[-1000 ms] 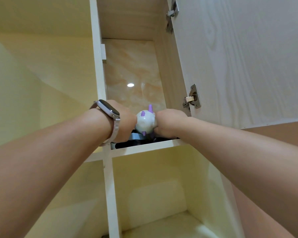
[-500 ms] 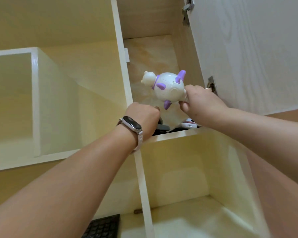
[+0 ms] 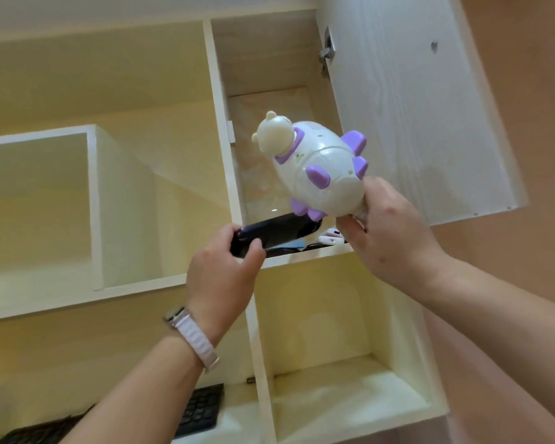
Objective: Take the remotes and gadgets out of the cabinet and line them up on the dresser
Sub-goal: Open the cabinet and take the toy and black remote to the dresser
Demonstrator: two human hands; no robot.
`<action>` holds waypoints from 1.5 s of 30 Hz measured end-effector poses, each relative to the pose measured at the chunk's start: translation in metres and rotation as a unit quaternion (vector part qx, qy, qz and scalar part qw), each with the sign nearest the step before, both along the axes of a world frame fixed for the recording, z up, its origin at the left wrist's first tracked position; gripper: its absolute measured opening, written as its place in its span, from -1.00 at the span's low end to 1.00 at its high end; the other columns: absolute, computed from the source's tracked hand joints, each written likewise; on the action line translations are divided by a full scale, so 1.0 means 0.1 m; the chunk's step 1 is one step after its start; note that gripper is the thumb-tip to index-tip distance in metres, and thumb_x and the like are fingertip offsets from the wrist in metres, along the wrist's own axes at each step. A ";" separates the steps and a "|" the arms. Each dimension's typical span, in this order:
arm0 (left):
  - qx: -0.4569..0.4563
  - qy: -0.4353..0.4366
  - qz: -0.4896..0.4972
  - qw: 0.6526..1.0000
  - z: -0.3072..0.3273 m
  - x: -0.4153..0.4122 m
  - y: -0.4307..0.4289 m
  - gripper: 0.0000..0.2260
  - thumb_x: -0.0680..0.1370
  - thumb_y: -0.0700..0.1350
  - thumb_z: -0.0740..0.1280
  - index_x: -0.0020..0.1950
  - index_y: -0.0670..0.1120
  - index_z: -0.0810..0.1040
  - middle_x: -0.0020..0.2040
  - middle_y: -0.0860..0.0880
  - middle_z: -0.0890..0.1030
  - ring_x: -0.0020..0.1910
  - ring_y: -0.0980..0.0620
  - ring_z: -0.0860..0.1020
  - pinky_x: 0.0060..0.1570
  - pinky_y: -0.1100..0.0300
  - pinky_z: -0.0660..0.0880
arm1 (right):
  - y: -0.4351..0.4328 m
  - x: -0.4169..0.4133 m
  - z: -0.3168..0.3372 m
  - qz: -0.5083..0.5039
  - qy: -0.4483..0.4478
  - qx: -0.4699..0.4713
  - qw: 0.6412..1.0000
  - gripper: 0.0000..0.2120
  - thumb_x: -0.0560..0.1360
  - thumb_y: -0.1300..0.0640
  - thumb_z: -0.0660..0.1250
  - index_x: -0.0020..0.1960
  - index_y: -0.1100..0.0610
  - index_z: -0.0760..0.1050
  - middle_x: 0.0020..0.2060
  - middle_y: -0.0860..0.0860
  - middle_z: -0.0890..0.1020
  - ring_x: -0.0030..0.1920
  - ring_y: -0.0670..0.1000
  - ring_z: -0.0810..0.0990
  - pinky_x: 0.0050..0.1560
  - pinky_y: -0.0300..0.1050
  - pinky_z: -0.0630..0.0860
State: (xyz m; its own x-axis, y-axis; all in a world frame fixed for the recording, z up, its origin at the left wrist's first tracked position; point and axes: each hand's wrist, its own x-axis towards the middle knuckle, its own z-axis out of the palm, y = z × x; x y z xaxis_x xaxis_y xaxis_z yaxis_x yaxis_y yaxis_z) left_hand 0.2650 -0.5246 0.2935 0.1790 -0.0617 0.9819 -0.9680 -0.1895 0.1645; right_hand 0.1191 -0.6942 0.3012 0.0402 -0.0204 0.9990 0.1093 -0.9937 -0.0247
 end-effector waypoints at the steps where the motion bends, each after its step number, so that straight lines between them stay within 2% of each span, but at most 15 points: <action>1: -0.011 0.026 -0.040 0.999 -0.07 -0.04 0.02 -0.90 0.53 -0.06 0.35 -0.17 0.00 0.50 -0.36 0.06 0.53 -0.41 0.06 0.46 -0.41 0.14 0.38 | 0.03 -0.04 -0.08 0.002 -0.005 0.004 1.000 -0.84 0.54 0.12 0.33 0.05 0.17 0.43 -0.16 0.00 0.44 -0.20 0.06 0.40 -0.29 -0.10 0.22; 5: -0.044 0.107 -0.179 0.977 -0.37 -0.20 0.09 -0.90 0.47 0.08 0.33 -0.11 0.08 0.56 -0.23 0.01 0.62 -0.21 -0.02 0.59 -0.18 -0.15 0.59 | 0.13 -0.18 -0.45 0.030 -0.005 0.072 0.997 -0.80 0.47 -0.06 0.21 -0.01 0.04 0.41 -0.20 -0.15 0.43 -0.18 -0.06 0.39 -0.25 -0.18 0.29; 7: -0.049 0.126 -0.226 0.965 -0.53 -0.25 0.12 -0.87 0.44 0.12 0.32 -0.08 0.14 0.57 -0.18 0.05 0.64 -0.15 -0.05 0.61 -0.12 -0.22 0.59 | 0.20 -0.27 -0.64 0.044 -0.008 0.111 0.993 -0.91 0.48 0.03 0.28 -0.02 -0.01 0.45 -0.22 -0.19 0.47 -0.19 -0.11 0.40 -0.23 -0.21 0.31; 10: -0.041 0.172 -0.286 0.942 -0.77 -0.28 0.14 -0.97 0.51 -0.01 0.37 -0.10 0.07 0.59 -0.19 0.02 0.65 -0.17 -0.02 0.62 -0.17 -0.11 0.63 | 0.37 -0.40 -0.90 0.058 -0.016 0.150 0.987 -0.71 0.53 0.16 0.32 -0.17 -0.24 0.41 -0.31 -0.27 0.50 -0.28 -0.19 0.44 -0.32 -0.42 0.31; 13: -0.044 0.231 -0.348 0.908 -1.00 -0.24 0.16 -0.91 0.59 -0.20 0.30 -0.06 -0.07 0.58 -0.21 0.05 0.65 -0.14 0.02 0.64 -0.22 0.05 0.66 | 0.57 -0.47 -1.12 0.067 0.026 0.240 0.968 -0.83 0.57 0.10 0.30 -0.19 -0.08 0.45 -0.43 -0.21 0.47 -0.41 -0.16 0.37 -0.41 -0.39 0.32; 15: -0.044 0.271 -0.390 0.879 -1.17 -0.18 0.17 -0.91 0.59 -0.20 0.29 -0.04 -0.13 0.59 -0.22 0.02 0.65 -0.15 0.02 0.64 -0.20 0.03 0.66 | 0.72 -0.49 -1.27 0.084 0.040 0.278 0.956 -0.83 0.57 0.07 0.28 -0.17 -0.12 0.54 -0.42 -0.21 0.50 -0.39 -0.18 0.38 -0.36 -0.38 0.33; 18: -0.037 0.326 -0.453 0.829 -1.41 -0.06 0.18 -0.89 0.47 -0.01 0.40 -0.09 -0.02 0.65 -0.22 -0.01 0.64 -0.18 -0.01 0.62 -0.12 -0.07 0.59 | 0.97 -0.44 -1.50 0.067 0.040 0.336 0.939 -0.70 0.56 0.07 0.31 -0.19 -0.33 0.55 -0.34 -0.27 0.62 -0.28 -0.20 0.55 -0.16 -0.24 0.49; 20: -0.037 0.366 -0.492 0.789 -1.56 0.01 0.20 -0.83 0.35 0.08 0.40 -0.13 0.07 0.68 -0.27 0.05 0.62 -0.20 0.02 0.58 -0.12 -0.03 0.53 | 1.11 -0.36 -1.70 0.064 0.012 0.377 0.924 -0.83 0.53 0.05 0.36 -0.17 -0.20 0.60 -0.34 -0.21 0.65 -0.27 -0.16 0.58 -0.11 -0.11 0.52; 21: -0.035 0.380 -0.510 0.771 -1.64 0.05 0.20 -0.86 0.36 0.06 0.40 -0.15 0.08 0.68 -0.29 0.07 0.61 -0.22 0.04 0.56 -0.14 0.02 0.51 | 1.17 -0.31 -1.81 0.060 -0.002 0.403 0.913 -0.91 0.50 0.02 0.38 -0.18 -0.06 0.61 -0.36 -0.13 0.64 -0.29 -0.12 0.57 -0.14 -0.08 0.52; 23: -0.026 0.409 -0.537 0.737 -1.81 0.09 0.22 -0.90 0.46 -0.04 0.37 -0.17 0.08 0.69 -0.30 0.06 0.61 -0.23 0.05 0.55 -0.18 0.09 0.50 | 1.31 -0.23 -2.02 0.057 -0.031 0.460 0.886 -0.88 0.50 0.07 0.40 -0.18 0.08 0.58 -0.39 -0.03 0.61 -0.32 -0.05 0.57 -0.19 -0.10 0.54; 27: 0.010 0.511 -0.583 0.632 -2.24 0.13 0.26 -0.86 0.61 -0.14 0.26 -0.07 -0.05 0.60 -0.25 -0.11 0.67 -0.30 -0.11 0.64 -0.33 0.05 0.59 | 1.63 -0.15 -2.38 0.028 -0.057 0.521 0.851 -0.91 0.54 0.25 0.31 -0.11 0.21 0.56 -0.38 0.06 0.56 -0.35 0.01 0.53 -0.28 -0.17 0.56; 30: 0.074 0.573 -0.594 0.560 -2.64 0.07 0.31 -0.89 0.63 -0.11 0.22 0.03 -0.06 0.54 -0.24 -0.14 0.67 -0.34 -0.16 0.66 -0.34 -0.02 0.60 | 1.85 -0.22 -2.69 -0.043 -0.075 0.557 0.826 -0.89 0.54 0.24 0.31 -0.05 0.30 0.55 -0.36 0.10 0.59 -0.36 0.04 0.58 -0.24 -0.05 0.58; 36: 0.249 0.678 -0.562 0.404 -3.53 -0.25 0.45 -0.80 0.56 -0.12 0.23 0.11 -0.18 0.50 -0.19 -0.17 0.64 -0.39 -0.14 0.62 -0.38 0.04 0.53 | 2.42 -0.56 -3.24 -0.136 -0.126 0.650 0.737 -0.88 0.54 0.24 0.30 0.01 0.30 0.53 -0.36 0.08 0.65 -0.37 0.05 0.59 -0.26 -0.05 0.60; 41: 0.318 0.678 -0.572 0.335 -3.83 -0.65 0.76 -0.85 0.57 -0.19 0.20 0.11 -0.11 0.50 -0.20 -0.15 0.64 -0.39 -0.13 0.61 -0.39 0.07 0.54 | 2.89 -0.94 -3.58 -0.204 -0.170 0.678 0.686 -0.90 0.55 0.22 0.32 -0.01 0.27 0.53 -0.36 0.07 0.68 -0.37 0.04 0.62 -0.26 -0.06 0.62; 45: 0.375 0.634 -0.595 0.322 -3.93 -0.95 1.02 -0.85 0.59 -0.19 0.19 0.08 -0.08 0.53 -0.18 -0.13 0.66 -0.34 -0.11 0.63 -0.36 0.07 0.55 | 3.31 -1.26 -3.69 -0.231 -0.215 0.681 0.661 -0.92 0.54 0.24 0.33 -0.04 0.26 0.52 -0.35 0.10 0.66 -0.37 0.06 0.58 -0.26 -0.03 0.59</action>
State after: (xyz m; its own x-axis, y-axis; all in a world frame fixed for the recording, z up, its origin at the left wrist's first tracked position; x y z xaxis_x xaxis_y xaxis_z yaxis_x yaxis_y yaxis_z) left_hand 0.1695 -0.4227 -0.0993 -0.1830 -0.9617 -0.2043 0.3261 -0.2554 0.9102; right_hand -0.0072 -0.3633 -0.0675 -0.5663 -0.8232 -0.0416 0.0892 -0.0111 -0.9960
